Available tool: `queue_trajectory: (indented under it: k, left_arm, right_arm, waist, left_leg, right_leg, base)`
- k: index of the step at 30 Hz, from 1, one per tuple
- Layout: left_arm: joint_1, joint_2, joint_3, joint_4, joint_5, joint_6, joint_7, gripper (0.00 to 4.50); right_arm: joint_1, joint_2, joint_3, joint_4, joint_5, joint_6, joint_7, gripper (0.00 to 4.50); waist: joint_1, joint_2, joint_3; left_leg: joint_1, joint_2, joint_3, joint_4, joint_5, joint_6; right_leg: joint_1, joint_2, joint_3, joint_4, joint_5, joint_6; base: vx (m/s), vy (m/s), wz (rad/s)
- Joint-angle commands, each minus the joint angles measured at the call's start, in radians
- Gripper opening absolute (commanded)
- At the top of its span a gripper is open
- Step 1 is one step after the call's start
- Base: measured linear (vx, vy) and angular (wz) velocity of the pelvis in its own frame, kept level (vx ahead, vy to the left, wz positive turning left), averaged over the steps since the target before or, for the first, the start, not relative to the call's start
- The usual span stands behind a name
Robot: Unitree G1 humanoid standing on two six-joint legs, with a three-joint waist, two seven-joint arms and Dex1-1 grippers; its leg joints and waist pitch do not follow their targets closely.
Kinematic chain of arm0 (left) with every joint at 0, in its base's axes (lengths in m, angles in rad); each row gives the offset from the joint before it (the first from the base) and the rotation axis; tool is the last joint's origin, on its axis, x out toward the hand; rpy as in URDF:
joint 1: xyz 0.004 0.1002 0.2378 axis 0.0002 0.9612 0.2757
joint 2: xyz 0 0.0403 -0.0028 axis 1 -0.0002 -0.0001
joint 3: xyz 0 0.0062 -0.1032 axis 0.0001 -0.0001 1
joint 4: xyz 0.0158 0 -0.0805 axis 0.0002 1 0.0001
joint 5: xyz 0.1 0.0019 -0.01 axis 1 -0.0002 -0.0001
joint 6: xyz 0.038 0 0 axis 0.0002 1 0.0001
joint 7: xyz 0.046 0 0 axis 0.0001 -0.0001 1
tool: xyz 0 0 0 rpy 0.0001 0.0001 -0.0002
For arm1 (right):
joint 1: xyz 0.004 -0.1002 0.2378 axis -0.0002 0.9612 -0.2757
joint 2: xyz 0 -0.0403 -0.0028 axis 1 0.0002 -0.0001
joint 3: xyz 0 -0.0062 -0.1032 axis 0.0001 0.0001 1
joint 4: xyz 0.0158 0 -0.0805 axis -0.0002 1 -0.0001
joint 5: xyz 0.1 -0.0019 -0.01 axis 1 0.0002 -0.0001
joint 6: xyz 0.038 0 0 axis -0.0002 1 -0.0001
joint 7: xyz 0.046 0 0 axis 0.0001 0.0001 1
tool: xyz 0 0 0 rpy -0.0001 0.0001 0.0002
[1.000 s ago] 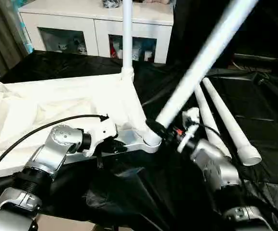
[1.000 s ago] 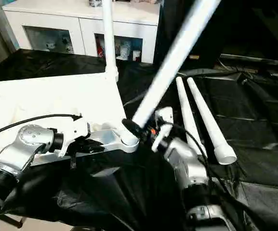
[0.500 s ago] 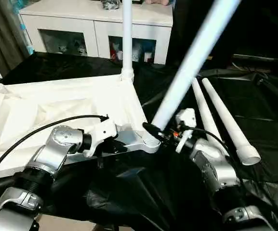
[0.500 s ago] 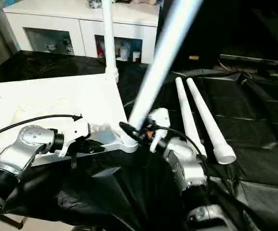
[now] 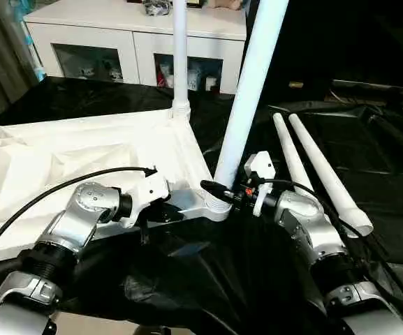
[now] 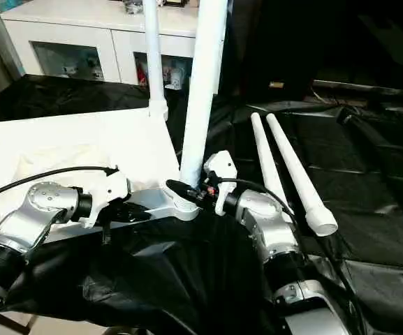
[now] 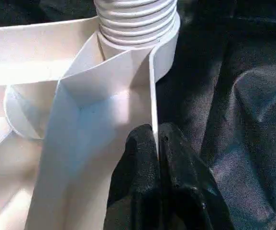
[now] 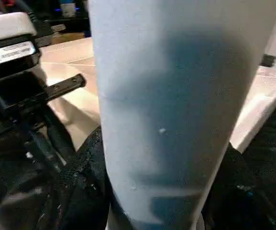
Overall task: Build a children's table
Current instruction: Insert table leg to table base
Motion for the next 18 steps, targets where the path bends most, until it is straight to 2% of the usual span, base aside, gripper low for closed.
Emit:
queue_trajectory:
  k: [1,4,5,7,9,10,11,12,13,14,15,16,18]
  left_arm:
    - [0.001,0.004,0.000,-0.037,-0.024,-0.028,-0.047,0.00]
    - [0.002,0.012,-0.008,-0.049,-0.026,-0.029,-0.072,0.00]
    - [0.002,0.015,-0.012,-0.052,-0.027,-0.032,-0.082,0.00]
    - [0.001,0.018,-0.015,-0.057,-0.028,-0.034,-0.095,0.00]
    - [-0.012,0.031,-0.025,-0.060,-0.021,-0.043,-0.123,0.00]
    - [-0.015,0.035,-0.027,-0.063,-0.020,-0.044,-0.130,0.00]
    - [-0.017,0.037,-0.027,-0.068,-0.021,-0.041,-0.134,0.00]
    - [-0.021,0.039,-0.025,-0.074,-0.024,-0.036,-0.139,0.00]
    - [-0.024,0.040,-0.025,-0.080,-0.026,-0.031,-0.142,0.00]
    - [-0.028,0.042,-0.025,-0.083,-0.026,-0.031,-0.145,0.00]
    - [-0.031,0.043,-0.025,-0.087,-0.025,-0.029,-0.147,0.00]
    - [-0.035,0.044,-0.023,-0.089,-0.027,-0.027,-0.149,0.00]
    - [-0.042,0.045,-0.020,-0.090,-0.031,-0.025,-0.152,0.00]
  right_arm:
    - [0.025,-0.028,0.032,0.089,-0.031,0.043,0.056,1.90]
    - [0.015,-0.037,0.038,0.105,-0.031,0.040,0.088,1.90]
    - [0.010,-0.042,0.042,0.111,-0.033,0.037,0.098,1.90]
    - [0.004,-0.048,0.046,0.117,-0.038,0.033,0.116,1.90]
    - [-0.013,-0.067,0.053,0.128,-0.042,0.036,0.167,1.90]
    - [-0.016,-0.072,0.055,0.128,-0.042,0.037,0.180,1.90]
    - [-0.017,-0.076,0.054,0.127,-0.042,0.038,0.189,1.90]
    - [-0.020,-0.081,0.054,0.125,-0.039,0.039,0.205,1.90]
    - [-0.020,-0.084,0.055,0.120,-0.038,0.040,0.217,1.90]
    - [-0.022,-0.086,0.056,0.120,-0.039,0.034,0.228,1.90]
    - [-0.022,-0.088,0.057,0.115,-0.038,0.032,0.237,1.90]
    - [-0.021,-0.090,0.056,0.111,-0.034,0.033,0.250,1.90]
    - [-0.022,-0.092,0.054,0.111,-0.027,0.026,0.269,1.90]
  waist:
    - [-0.012,0.007,-0.045]
    - [-0.013,0.008,-0.034]
    - [-0.014,0.006,-0.031]
    - [-0.015,0.006,-0.030]
    - [-0.020,-0.003,-0.006]
    - [-0.022,-0.008,0.004]
    - [-0.019,-0.006,0.001]
    - [-0.021,-0.012,0.017]
    - [-0.023,-0.017,0.027]
    - [-0.022,-0.016,0.028]
    - [-0.023,-0.025,0.036]
    - [-0.022,-0.023,0.038]
    - [-0.021,-0.018,0.051]
  left_leg:
    - [0.040,0.055,-0.031,-0.098,-0.545,-0.056]
    - [0.036,0.055,-0.029,-0.104,-0.523,-0.044]
    - [0.036,0.056,-0.027,-0.108,-0.504,-0.037]
    - [0.035,0.056,-0.026,-0.110,-0.493,-0.031]
    - [0.034,0.055,-0.024,-0.115,-0.512,-0.025]
    - [0.036,0.055,-0.026,-0.117,-0.537,-0.024]
    - [0.044,0.056,-0.026,-0.116,-0.541,-0.027]
    - [0.048,0.056,-0.025,-0.117,-0.556,-0.027]
    - [0.052,0.056,-0.027,-0.123,-0.576,-0.030]
    - [0.051,0.058,-0.030,-0.126,-0.565,-0.030]
    - [0.049,0.058,-0.029,-0.129,-0.554,-0.026]
    - [0.050,0.058,-0.029,-0.132,-0.538,-0.021]
    - [0.051,0.061,-0.029,-0.135,-0.549,-0.024]
  right_leg:
    - [0.005,-0.070,0.049,-0.101,-0.490,-0.162]
    - [0.005,-0.066,0.050,-0.101,-0.453,-0.168]
    - [0.006,-0.063,0.050,-0.102,-0.427,-0.171]
    - [0.009,-0.062,0.050,-0.099,-0.409,-0.177]
    - [-0.002,-0.059,0.052,-0.106,-0.438,-0.168]
    - [-0.003,-0.061,0.054,-0.110,-0.496,-0.152]
    - [-0.004,-0.064,0.055,-0.113,-0.512,-0.148]
    - [-0.015,-0.065,0.058,-0.122,-0.540,-0.142]
    - [-0.014,-0.065,0.057,-0.127,-0.580,-0.132]
    - [-0.009,-0.069,0.056,-0.127,-0.587,-0.130]
    - [-0.011,-0.069,0.057,-0.130,-0.586,-0.128]
    - [-0.010,-0.069,0.058,-0.131,-0.582,-0.129]
    - [-0.016,-0.070,0.060,-0.134,-0.597,-0.132]
  base:
    - [0.000,0.000,0.00]
    - [0.000,0.000,0.00]
    - [0.000,0.000,0.00]
    - [0.000,0.000,0.00]
    - [0.000,0.000,0.00]
    - [0.000,0.000,0.00]
    - [0.000,0.000,0.00]
    - [0.000,0.000,0.00]
    - [0.000,0.000,0.00]
    - [0.000,0.000,0.00]
    - [0.000,0.000,0.00]
    - [0.000,0.000,0.00]
    - [0.000,0.000,0.00]
